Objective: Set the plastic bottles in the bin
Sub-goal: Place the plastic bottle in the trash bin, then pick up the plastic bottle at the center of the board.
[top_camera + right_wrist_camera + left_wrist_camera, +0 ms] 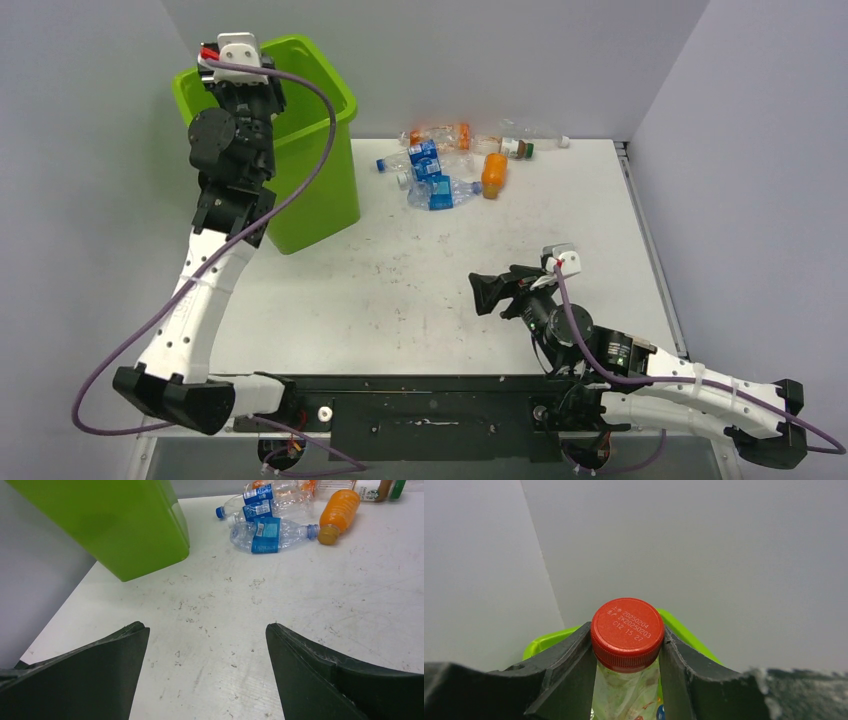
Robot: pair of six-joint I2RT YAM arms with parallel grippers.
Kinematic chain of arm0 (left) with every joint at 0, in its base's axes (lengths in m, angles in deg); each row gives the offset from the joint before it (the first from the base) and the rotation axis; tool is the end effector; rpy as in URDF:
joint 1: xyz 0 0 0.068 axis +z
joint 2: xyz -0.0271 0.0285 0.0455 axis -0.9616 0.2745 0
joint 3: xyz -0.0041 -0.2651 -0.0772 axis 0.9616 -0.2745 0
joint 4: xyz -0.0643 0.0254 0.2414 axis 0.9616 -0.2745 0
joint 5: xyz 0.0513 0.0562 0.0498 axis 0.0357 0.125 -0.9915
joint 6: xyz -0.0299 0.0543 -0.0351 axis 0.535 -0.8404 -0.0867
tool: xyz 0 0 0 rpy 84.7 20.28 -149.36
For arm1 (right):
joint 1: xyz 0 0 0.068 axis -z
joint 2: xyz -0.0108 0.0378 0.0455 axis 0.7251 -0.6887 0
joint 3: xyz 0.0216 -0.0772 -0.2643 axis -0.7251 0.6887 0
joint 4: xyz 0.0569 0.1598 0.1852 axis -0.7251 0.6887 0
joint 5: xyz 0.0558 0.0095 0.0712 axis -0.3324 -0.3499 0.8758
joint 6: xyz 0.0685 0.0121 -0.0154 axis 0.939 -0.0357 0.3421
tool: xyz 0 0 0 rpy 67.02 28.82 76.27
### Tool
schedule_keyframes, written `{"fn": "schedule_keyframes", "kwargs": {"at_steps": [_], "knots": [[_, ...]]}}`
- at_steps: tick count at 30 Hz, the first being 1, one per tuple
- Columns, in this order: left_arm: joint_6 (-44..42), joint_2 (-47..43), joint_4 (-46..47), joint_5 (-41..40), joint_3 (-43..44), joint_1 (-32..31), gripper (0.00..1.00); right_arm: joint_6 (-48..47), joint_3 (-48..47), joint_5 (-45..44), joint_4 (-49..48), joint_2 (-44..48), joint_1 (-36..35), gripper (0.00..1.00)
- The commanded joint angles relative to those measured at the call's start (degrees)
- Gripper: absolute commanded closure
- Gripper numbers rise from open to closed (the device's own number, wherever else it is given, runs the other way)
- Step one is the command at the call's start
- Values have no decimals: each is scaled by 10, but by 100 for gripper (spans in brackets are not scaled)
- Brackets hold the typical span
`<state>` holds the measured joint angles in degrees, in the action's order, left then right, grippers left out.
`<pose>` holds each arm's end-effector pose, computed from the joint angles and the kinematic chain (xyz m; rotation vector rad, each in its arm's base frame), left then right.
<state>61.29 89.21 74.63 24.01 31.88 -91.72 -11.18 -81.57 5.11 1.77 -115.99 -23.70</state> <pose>0.2568 -0.0566 0.5465 -0.0556 1.1792 0.1826 0.0866 0.1295 0.3162 -0.1224 1.7113 0.6840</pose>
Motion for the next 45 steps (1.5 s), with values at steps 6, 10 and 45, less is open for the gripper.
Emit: {"fn": "schedule_keyframes", "kwargs": {"at_steps": [6,10,45], "knots": [[54,135,56,37,121,33,100,11,3,3,-5,-2,3,10],[78,166,74,62,140,31,63,5,1,16,-8,-5,3,10],[246,-309,-150,134,-473,-300,4,180,-117,239,-196,-458,448,10]]}}
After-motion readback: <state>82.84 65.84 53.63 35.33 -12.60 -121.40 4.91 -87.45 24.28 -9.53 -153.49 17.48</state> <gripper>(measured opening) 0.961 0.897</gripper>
